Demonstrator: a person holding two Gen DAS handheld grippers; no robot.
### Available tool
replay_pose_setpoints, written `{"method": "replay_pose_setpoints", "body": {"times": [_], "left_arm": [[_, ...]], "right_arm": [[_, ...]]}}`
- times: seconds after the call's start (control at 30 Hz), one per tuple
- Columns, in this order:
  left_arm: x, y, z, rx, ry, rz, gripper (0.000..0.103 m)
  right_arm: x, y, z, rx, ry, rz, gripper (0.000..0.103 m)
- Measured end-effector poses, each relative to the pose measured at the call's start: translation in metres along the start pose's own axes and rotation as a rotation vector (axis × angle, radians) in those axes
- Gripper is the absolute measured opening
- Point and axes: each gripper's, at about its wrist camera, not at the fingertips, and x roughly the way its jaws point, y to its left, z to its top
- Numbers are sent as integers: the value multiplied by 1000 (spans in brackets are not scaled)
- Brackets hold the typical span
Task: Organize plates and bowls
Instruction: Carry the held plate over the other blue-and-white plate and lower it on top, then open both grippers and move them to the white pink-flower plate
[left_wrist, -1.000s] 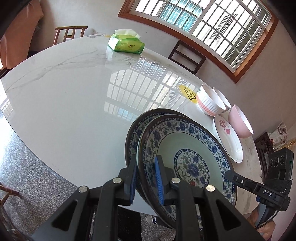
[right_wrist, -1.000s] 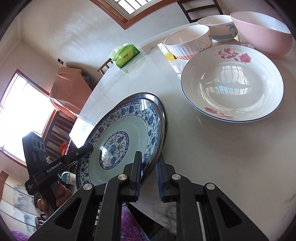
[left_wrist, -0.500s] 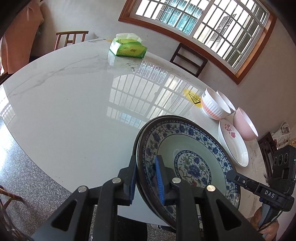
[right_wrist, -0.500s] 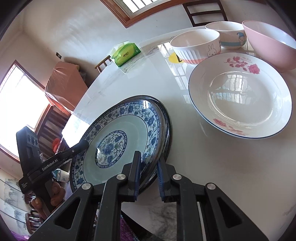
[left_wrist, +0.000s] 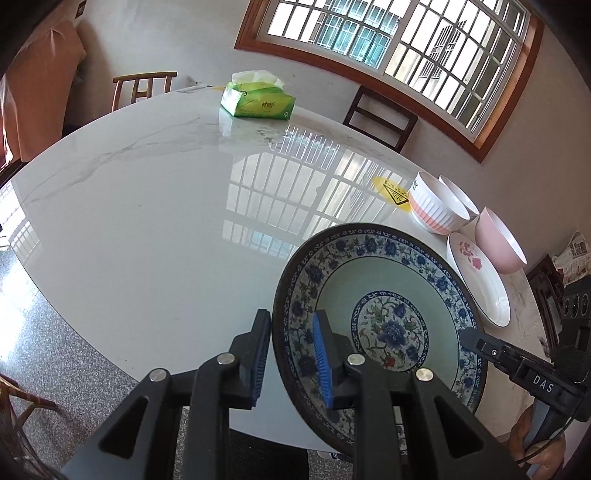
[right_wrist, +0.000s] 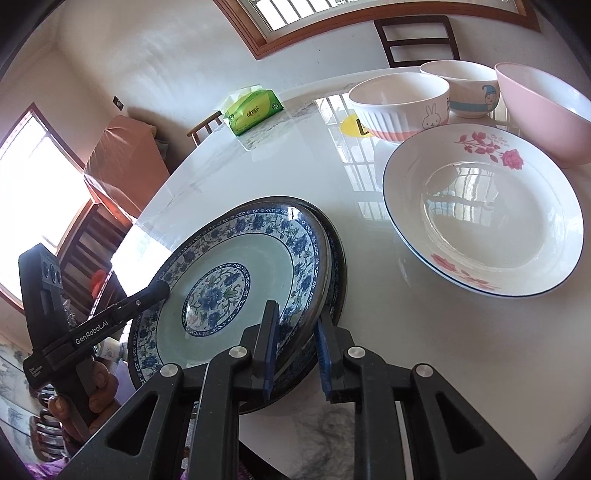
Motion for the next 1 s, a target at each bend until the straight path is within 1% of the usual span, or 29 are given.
{"method": "replay_pose_setpoints", "body": {"times": [0.1,0.23,0.3,0.4,0.43,0.47,0.53,0.63,0.7,0.77,0.9,0.97,1.0], "left_arm": [[-4,-3,1,21,-28,19,24],[-8,-11,0,47,-44,9,25],[-10,-16,-1,66,-54,16,25],[-11,-21,-3,84,-57,18,25],[-11,-22,-3,90,-57,22,25],[-9,-23,-4,95,-54,25,25],[-6,-23,-4,90,-41,26,25],[-6,-22,-4,76,-26,5,25],[-8,-27,-5,90,-22,-12,25],[-12,-34,-5,113,-21,-37,25],[-12,-57,-3,144,19,-138,28],[-9,-72,1,155,44,-191,29],[-6,-80,4,159,52,-216,29]], "right_arm": [[0,7,0,-36,-17,-36,20],[3,8,1,-51,-28,-44,20],[4,12,1,-85,-41,-68,21],[4,22,-1,-156,-69,-137,23],[4,26,-2,-186,-83,-183,29],[3,30,-3,-219,-104,-240,41],[0,36,-6,-278,-143,-303,51],[-5,36,-5,-295,-165,-329,51],[-12,25,-2,-242,-170,-289,51],[-22,5,-2,-146,-167,-209,51],[-46,-52,-10,77,-182,-92,51],[-60,-81,-15,160,-201,-78,52],[-66,-92,-17,185,-213,-88,52]]}}
